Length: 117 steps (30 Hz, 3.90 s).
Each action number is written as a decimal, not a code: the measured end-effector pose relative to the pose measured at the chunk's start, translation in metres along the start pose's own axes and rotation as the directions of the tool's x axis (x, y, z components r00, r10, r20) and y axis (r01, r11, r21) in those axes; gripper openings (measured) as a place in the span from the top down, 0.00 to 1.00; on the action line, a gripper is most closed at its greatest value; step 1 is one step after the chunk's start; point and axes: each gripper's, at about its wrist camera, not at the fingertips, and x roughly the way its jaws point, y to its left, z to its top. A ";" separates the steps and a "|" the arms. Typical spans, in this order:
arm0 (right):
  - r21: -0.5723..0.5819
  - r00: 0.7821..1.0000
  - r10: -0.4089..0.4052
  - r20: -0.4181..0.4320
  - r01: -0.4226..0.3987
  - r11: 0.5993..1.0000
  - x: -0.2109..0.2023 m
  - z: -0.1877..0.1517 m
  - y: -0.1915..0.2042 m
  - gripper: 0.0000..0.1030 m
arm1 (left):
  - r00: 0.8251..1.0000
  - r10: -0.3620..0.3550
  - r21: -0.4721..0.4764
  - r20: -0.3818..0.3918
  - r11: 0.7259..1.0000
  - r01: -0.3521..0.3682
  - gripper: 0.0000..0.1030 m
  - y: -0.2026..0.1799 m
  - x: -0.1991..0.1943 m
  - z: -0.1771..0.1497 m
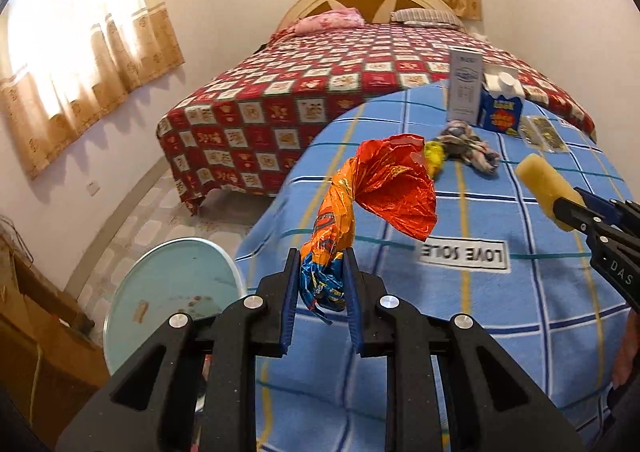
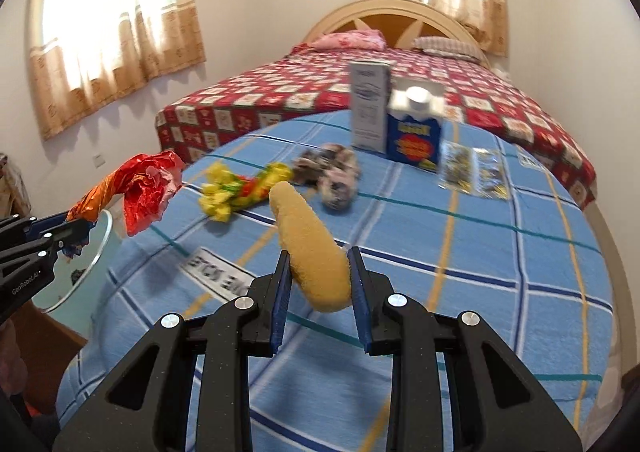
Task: Collect trash
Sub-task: 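Carry the candy wrapper over the bin with the left tool while the right tool carries the sponge, then hold the candy wrapper and sponge above the blue bin with both tools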
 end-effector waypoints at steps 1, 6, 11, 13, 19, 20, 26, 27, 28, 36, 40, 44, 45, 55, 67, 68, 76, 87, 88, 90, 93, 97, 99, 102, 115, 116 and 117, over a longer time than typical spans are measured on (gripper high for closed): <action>-0.014 1.000 0.009 0.002 -0.009 1.000 0.001 0.002 0.008 0.72 | 1.000 0.008 -0.005 0.003 1.000 -0.007 0.79 0.005 -0.002 -0.001; -0.062 0.999 0.045 0.008 -0.044 0.997 0.004 0.009 0.037 0.72 | 0.999 0.046 -0.029 0.006 0.999 -0.046 0.79 0.031 -0.008 -0.008; -0.099 0.998 0.066 0.009 -0.065 0.993 0.008 0.015 0.058 0.72 | 0.997 0.078 -0.052 0.000 0.996 -0.078 0.79 0.054 -0.011 -0.015; -0.120 0.997 0.078 0.010 -0.076 0.990 0.010 0.018 0.070 0.72 | 0.996 0.094 -0.064 -0.001 0.993 -0.094 0.79 0.065 -0.012 -0.018; -0.162 0.994 0.109 0.007 -0.107 0.981 0.017 0.023 0.094 0.72 | 0.991 0.136 -0.090 -0.014 0.987 -0.137 0.79 0.092 -0.015 -0.028; -0.167 0.993 0.114 0.006 -0.111 0.980 0.018 0.024 0.098 0.72 | 0.990 0.141 -0.093 -0.017 0.986 -0.142 0.79 0.096 -0.015 -0.030; -0.205 0.990 0.142 -0.008 -0.140 0.969 0.027 0.026 0.121 0.72 | 0.984 0.176 -0.115 -0.036 0.977 -0.179 0.79 0.118 -0.017 -0.041; -0.215 0.989 0.148 -0.010 -0.147 0.966 0.029 0.027 0.127 0.72 | 0.983 0.179 -0.117 -0.038 0.976 -0.182 0.79 0.120 -0.017 -0.042; -0.221 0.988 0.151 -0.011 -0.150 0.964 0.029 0.027 0.130 0.72 | 0.982 0.184 -0.120 -0.040 0.975 -0.187 0.79 0.123 -0.018 -0.043; -0.268 0.982 0.189 -0.019 -0.187 0.945 0.034 0.029 0.158 0.72 | 0.974 0.219 -0.144 -0.056 0.964 -0.225 0.79 0.144 -0.020 -0.052; -0.287 0.978 0.207 -0.025 -0.205 0.936 0.037 0.029 0.171 0.72 | 0.970 0.235 -0.158 -0.067 0.957 -0.242 0.79 0.155 -0.021 -0.058; -0.303 0.975 0.219 -0.031 -0.218 0.928 0.038 0.030 0.182 0.72 | 0.967 0.246 -0.169 -0.072 0.952 -0.255 0.79 0.163 -0.023 -0.062; -0.310 0.974 0.226 -0.032 -0.225 0.924 0.038 0.030 0.187 0.72 | 0.965 0.250 -0.173 -0.074 0.950 -0.259 0.79 0.166 -0.024 -0.063; -0.351 0.966 0.256 -0.045 -0.256 0.901 0.041 0.031 0.214 0.71 | 0.959 0.272 -0.191 -0.077 0.940 -0.282 0.79 0.180 -0.027 -0.069; -0.389 0.957 0.282 -0.064 -0.284 0.876 0.044 0.029 0.239 0.71 | 0.952 0.293 -0.204 -0.084 0.930 -0.305 0.79 0.191 -0.028 -0.076; -0.392 0.957 0.283 -0.065 -0.285 0.874 0.043 0.028 0.241 0.71 | 0.952 0.295 -0.205 -0.085 0.930 -0.306 0.79 0.193 -0.028 -0.077; -0.407 0.954 0.291 -0.074 -0.296 0.864 0.045 0.027 0.250 0.71 | 0.947 0.307 -0.218 -0.097 0.922 -0.321 0.79 0.203 -0.028 -0.083; -0.423 0.950 0.300 -0.084 -0.306 0.853 0.047 0.026 0.257 0.71 | 0.942 0.318 -0.235 -0.108 0.912 -0.335 0.79 0.209 -0.027 -0.085; -0.425 0.950 0.300 -0.085 -0.307 0.852 0.047 0.026 0.258 0.71 | 0.942 0.319 -0.237 -0.109 0.912 -0.336 0.79 0.210 -0.027 -0.086; -0.426 0.949 0.302 -0.086 -0.309 0.850 0.047 0.026 0.260 0.71 | 0.941 0.320 -0.240 -0.110 0.910 -0.338 0.79 0.211 -0.027 -0.085; -0.431 0.948 0.306 -0.087 -0.313 0.847 0.048 0.027 0.263 0.71 | 0.941 0.319 -0.242 -0.111 0.910 -0.337 0.79 0.211 -0.027 -0.085; -0.435 0.947 0.310 -0.091 -0.317 0.843 0.049 0.027 0.267 0.71 | 0.941 0.319 -0.241 -0.109 0.910 -0.336 0.79 0.211 -0.027 -0.085; -0.437 0.946 0.311 -0.091 -0.319 0.841 0.049 0.027 0.268 0.71 | 0.942 0.319 -0.241 -0.107 0.911 -0.336 0.79 0.211 -0.027 -0.085; -0.439 0.946 0.313 -0.090 -0.320 0.840 0.048 0.028 0.270 0.71 | 0.942 0.317 -0.245 -0.107 0.910 -0.334 0.79 0.212 -0.027 -0.085; -0.440 0.945 0.316 -0.088 -0.321 0.839 0.047 0.029 0.271 0.71 | 0.944 0.313 -0.244 -0.106 0.912 -0.330 0.79 0.212 -0.028 -0.085; -0.439 0.945 0.316 -0.089 -0.322 0.839 0.047 0.029 0.271 0.71 | 0.945 0.311 -0.245 -0.106 0.913 -0.328 0.79 0.211 -0.028 -0.085; -0.438 0.944 0.316 -0.089 -0.322 0.839 0.047 0.029 0.271 0.70 | 0.946 0.308 -0.244 -0.106 0.914 -0.325 0.79 0.211 -0.028 -0.085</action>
